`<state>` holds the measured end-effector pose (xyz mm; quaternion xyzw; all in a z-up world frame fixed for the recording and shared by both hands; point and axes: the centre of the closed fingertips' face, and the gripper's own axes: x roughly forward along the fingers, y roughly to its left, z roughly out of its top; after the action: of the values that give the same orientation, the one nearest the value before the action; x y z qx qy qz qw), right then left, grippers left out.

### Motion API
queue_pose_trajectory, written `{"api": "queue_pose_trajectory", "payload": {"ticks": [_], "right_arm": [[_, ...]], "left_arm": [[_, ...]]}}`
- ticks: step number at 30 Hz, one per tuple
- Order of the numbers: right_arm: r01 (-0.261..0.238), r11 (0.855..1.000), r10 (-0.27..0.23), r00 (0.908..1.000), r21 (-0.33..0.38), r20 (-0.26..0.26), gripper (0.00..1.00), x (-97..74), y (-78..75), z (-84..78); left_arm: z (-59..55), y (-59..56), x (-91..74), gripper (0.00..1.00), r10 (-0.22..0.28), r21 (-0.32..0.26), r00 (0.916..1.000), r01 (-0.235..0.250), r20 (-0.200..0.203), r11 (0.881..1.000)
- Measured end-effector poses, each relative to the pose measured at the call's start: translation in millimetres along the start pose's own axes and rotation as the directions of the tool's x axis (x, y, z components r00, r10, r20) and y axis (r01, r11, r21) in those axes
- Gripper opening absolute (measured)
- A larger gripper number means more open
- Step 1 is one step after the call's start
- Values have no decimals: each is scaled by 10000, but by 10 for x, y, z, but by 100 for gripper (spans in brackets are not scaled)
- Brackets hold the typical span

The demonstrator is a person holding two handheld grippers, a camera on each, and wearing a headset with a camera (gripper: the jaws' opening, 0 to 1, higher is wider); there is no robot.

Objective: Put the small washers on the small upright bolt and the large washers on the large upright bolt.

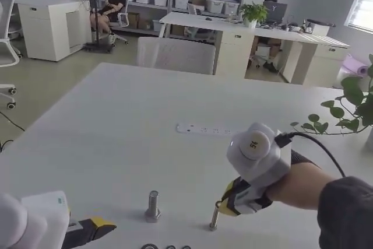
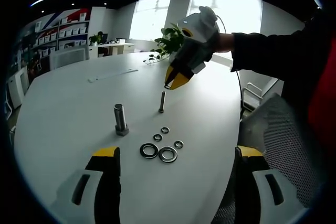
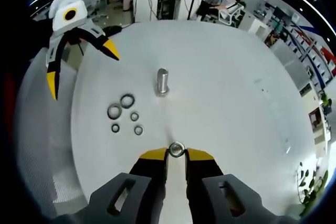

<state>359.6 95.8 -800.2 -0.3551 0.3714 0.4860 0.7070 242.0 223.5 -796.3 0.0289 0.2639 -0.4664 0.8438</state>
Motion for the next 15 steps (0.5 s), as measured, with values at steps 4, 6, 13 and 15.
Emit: {"api": "queue_pose_trajectory", "payload": {"ticks": [4,6,13,15], "right_arm": [[-21,10000,21,10000,32,-21,13,31,-24,-7],[-46,10000,46,10000,58,-41,13,38,-30,-16],[-119,9999,120,9999,78,-121,13,72,-42,-33],[-149,9999,150,9998,77,-143,13,81,-37,-37]], "left_arm": [[-5,-2,1,90,-14,-53,10000,15,20,10000],[-9,8,1,90,28,-34,10000,-28,22,10000],[-7,9,1,90,50,-74,10000,-50,17,10000],[-6,9,2,90,45,-82,10000,-45,14,10000]]}}
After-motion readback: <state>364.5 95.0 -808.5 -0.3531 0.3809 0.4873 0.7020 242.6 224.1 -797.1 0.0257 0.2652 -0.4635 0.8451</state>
